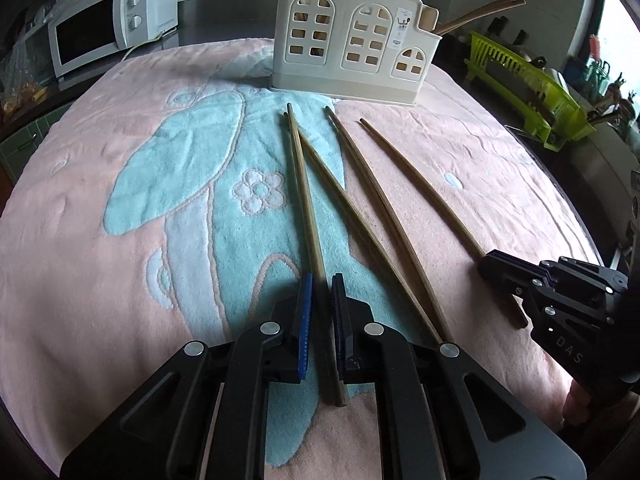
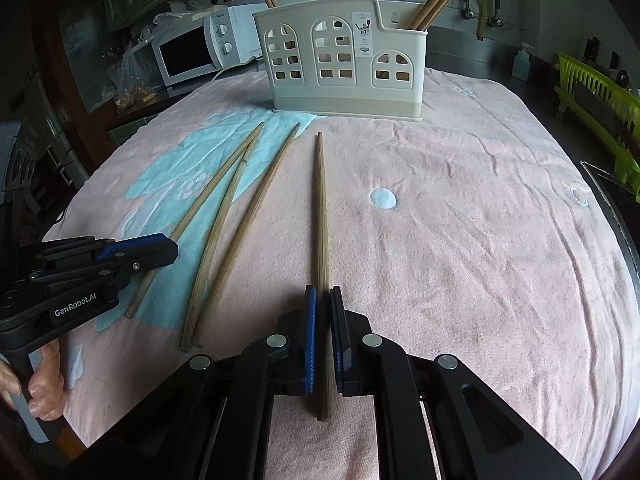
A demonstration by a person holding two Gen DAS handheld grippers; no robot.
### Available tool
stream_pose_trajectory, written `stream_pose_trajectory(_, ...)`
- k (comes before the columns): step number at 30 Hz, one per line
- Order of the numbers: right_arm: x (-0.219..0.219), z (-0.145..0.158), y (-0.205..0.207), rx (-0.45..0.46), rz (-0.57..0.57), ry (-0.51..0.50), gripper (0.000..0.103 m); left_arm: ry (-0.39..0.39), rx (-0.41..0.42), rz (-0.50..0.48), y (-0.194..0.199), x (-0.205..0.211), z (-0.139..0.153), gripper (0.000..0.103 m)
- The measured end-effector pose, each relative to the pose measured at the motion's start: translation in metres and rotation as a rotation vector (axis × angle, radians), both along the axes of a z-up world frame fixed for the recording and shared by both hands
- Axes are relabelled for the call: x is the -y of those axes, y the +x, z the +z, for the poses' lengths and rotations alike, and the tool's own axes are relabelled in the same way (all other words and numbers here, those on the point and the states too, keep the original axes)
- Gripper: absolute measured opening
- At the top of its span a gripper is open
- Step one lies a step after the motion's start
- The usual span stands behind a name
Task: Organize utensils
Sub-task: 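Lift the chopstick in the right tool over the holder while the left tool carries its chopstick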
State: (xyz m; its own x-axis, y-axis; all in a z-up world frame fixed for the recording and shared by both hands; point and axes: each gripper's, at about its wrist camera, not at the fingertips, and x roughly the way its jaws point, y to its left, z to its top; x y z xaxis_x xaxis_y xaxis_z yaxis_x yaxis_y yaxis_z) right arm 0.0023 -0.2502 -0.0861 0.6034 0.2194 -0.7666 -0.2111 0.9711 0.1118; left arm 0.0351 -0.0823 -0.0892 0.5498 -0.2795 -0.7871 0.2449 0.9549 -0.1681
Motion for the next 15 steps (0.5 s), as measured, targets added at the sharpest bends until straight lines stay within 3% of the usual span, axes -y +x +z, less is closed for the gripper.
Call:
stream_pose_trajectory(7, 0.002, 0.010, -0.006, 0.031, -0.005, 0.015, 0.007, 0.011, 0.017, -0.004, -0.001, 0.001, 0.005, 0.007)
stream_pose_trajectory(15, 0.002, 0.065, -0.019, 0.176, 0.008, 0.025, 0.007, -0.001, 0.156, 0.005, -0.008, -0.017, 0.044, 0.005)
